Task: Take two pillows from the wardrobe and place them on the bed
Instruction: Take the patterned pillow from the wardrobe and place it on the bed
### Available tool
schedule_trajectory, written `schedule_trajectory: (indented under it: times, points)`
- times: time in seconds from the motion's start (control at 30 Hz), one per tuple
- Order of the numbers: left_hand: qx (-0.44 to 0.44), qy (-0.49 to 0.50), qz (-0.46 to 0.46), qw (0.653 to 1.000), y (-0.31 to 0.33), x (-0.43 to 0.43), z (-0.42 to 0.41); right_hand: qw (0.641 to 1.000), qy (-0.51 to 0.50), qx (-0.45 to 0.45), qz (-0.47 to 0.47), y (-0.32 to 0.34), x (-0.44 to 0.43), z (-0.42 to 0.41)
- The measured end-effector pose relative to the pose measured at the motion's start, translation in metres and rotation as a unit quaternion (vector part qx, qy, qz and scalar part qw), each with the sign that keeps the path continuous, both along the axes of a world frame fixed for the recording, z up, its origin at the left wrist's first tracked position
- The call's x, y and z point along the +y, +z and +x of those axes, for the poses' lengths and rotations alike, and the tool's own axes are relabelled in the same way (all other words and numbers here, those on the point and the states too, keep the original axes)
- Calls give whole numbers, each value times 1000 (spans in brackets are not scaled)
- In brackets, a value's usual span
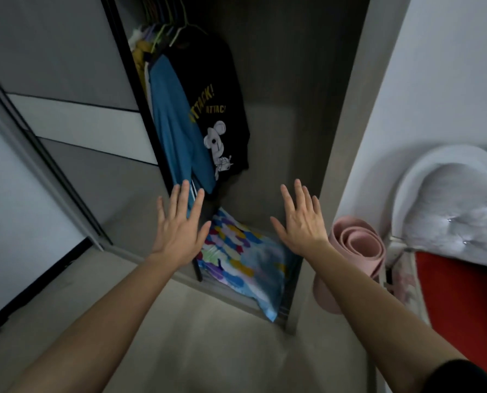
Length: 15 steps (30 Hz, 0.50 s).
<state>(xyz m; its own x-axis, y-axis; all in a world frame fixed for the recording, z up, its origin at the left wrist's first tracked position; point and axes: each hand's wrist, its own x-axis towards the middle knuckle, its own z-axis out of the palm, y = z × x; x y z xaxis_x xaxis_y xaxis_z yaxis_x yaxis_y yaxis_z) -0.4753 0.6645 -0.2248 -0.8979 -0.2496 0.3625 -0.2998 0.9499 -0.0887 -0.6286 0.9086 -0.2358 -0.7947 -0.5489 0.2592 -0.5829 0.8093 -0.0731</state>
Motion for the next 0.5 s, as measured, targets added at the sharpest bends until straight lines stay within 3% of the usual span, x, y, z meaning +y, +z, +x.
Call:
schedule_trajectory:
  times: [0.27, 0.5]
  points:
    - [-6, -36, -3, 999, 16, -27, -114, 1000, -4, -3, -10, 23, -31, -88]
    - [-34, -58, -2, 998, 3, -67, -176, 997, -50, -54, -15, 3, -57, -138]
